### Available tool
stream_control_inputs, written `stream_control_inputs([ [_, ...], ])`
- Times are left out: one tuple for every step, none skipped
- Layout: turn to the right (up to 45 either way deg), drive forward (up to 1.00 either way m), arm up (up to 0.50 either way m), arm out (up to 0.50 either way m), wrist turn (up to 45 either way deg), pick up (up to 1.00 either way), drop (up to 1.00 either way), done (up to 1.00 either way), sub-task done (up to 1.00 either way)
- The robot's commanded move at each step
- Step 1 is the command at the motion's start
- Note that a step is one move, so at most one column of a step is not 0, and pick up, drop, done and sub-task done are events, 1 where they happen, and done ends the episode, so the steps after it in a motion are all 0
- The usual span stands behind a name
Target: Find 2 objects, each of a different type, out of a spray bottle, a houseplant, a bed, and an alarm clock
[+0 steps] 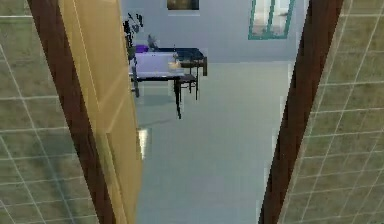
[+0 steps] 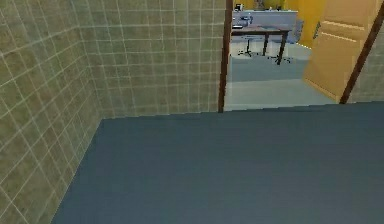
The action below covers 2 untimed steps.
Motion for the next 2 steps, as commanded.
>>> stream_control_inputs([
  [3.0,0.00,0.00,0.00,0.0,0.00,0.00,0.00,0.00],
  [0.0,0.80,0.00,0.00,0.0,0.00,0.00,0.00,0.00],
])
